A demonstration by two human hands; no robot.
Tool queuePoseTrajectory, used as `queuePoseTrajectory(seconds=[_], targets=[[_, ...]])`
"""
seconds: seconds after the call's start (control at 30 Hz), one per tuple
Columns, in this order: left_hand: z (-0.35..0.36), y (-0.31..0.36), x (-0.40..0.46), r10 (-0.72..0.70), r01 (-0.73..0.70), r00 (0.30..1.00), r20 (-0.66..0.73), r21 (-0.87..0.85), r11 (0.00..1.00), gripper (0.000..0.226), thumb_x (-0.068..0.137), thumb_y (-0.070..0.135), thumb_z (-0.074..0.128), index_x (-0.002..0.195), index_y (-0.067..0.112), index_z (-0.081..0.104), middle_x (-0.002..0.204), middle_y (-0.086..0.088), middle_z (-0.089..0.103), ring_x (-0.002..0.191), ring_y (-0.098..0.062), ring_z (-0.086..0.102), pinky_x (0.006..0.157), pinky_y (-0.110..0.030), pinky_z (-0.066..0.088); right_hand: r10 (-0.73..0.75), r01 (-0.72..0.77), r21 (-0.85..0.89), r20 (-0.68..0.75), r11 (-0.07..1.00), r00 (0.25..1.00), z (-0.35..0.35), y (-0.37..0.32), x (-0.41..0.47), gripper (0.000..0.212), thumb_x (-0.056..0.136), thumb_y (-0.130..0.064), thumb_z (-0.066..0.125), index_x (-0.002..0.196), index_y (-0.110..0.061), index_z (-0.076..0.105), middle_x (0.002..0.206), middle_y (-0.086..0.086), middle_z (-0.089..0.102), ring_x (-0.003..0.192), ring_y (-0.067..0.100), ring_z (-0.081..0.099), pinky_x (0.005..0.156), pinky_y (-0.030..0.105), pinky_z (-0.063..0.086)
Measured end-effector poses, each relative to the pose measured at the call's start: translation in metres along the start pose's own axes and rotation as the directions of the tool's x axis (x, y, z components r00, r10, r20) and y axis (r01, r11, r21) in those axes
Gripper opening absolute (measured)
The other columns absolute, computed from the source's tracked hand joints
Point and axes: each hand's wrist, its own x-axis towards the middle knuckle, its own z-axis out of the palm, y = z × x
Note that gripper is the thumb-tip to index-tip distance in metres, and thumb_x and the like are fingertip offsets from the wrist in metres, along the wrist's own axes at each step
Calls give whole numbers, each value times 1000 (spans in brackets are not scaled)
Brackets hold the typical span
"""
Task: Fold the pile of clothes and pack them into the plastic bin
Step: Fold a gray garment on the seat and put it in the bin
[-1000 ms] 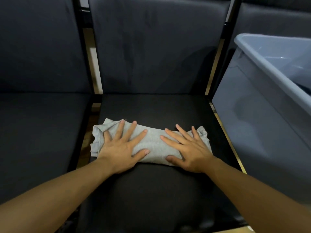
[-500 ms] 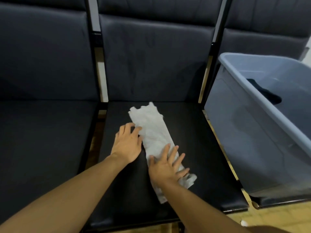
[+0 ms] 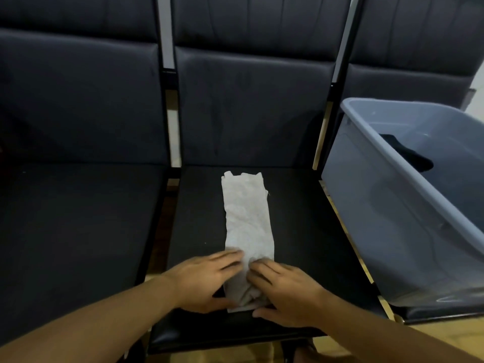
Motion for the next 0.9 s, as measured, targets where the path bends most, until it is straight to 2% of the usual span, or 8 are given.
queuePoseTrajectory(seconds=[0.1,0.27,0.43,0.53,0.67,0.73,0.83,0.9], targets=[[6,14,10,-57,57,996,72,10,998,100,89,78,37,161,17,2,167,2,-14,153,-11,-13,126,-36,15,-65,62,-65,-41,996,997,10,5,2,50,97,-45,53,140,-20,50,143,3,53,134,21,51,101,35,54],[0,30,15,-85,81,995,42,90,993,94,95,68,38,160,9,5,168,-10,-2,155,-22,-2,125,-39,16,-82,73,-76,-118,994,990,20,7,3,46,87,-25,62,132,-16,57,133,3,62,124,19,59,88,26,59],[-1,43,17,-98,106,992,-80,101,989,96,85,75,45,154,11,30,158,-10,34,145,-26,33,119,-37,27,160,-164,334,37,928,986,-24,-1,11,22,90,-29,50,109,-32,59,113,-7,64,96,13,59,84,30,51],[10,43,10,0,17,973,-229,71,997,58,84,49,51,135,21,58,133,-1,59,119,-18,59,98,-27,51,130,-198,491,170,848,977,-54,-7,11,7,87,-34,54,86,-27,55,86,-6,63,74,14,58,65,24,47],[-17,43,1,-97,63,993,-74,-363,929,18,90,39,55,97,25,65,95,6,70,86,-15,67,72,-29,52,126,-230,690,198,686,972,-75,3,7,15,82,-28,67,95,-26,60,86,-2,66,74,12,62,66,31,53],[-31,36,7,-196,107,973,-119,-520,847,27,91,51,61,83,25,63,77,7,68,75,-12,67,61,-25,48,186,-226,731,136,644,973,-83,20,11,20,81,-24,67,98,-28,60,89,-1,65,77,11,61,71,36,54],[-45,18,29,-356,112,920,-167,-756,645,32,92,55,62,85,26,70,79,7,72,69,-6,67,65,-28,54,354,-279,787,82,550,931,-91,51,29,28,82,-20,70,105,-32,59,98,-6,67,91,9,67,80,33,58],[-48,4,53,-440,136,884,-155,-816,561,26,95,52,59,95,29,71,90,10,75,81,-2,71,77,-30,59,477,-321,811,60,489,877,-89,72,45,31,86,-20,72,111,-32,57,106,-9,67,100,10,67,87,33,58]])
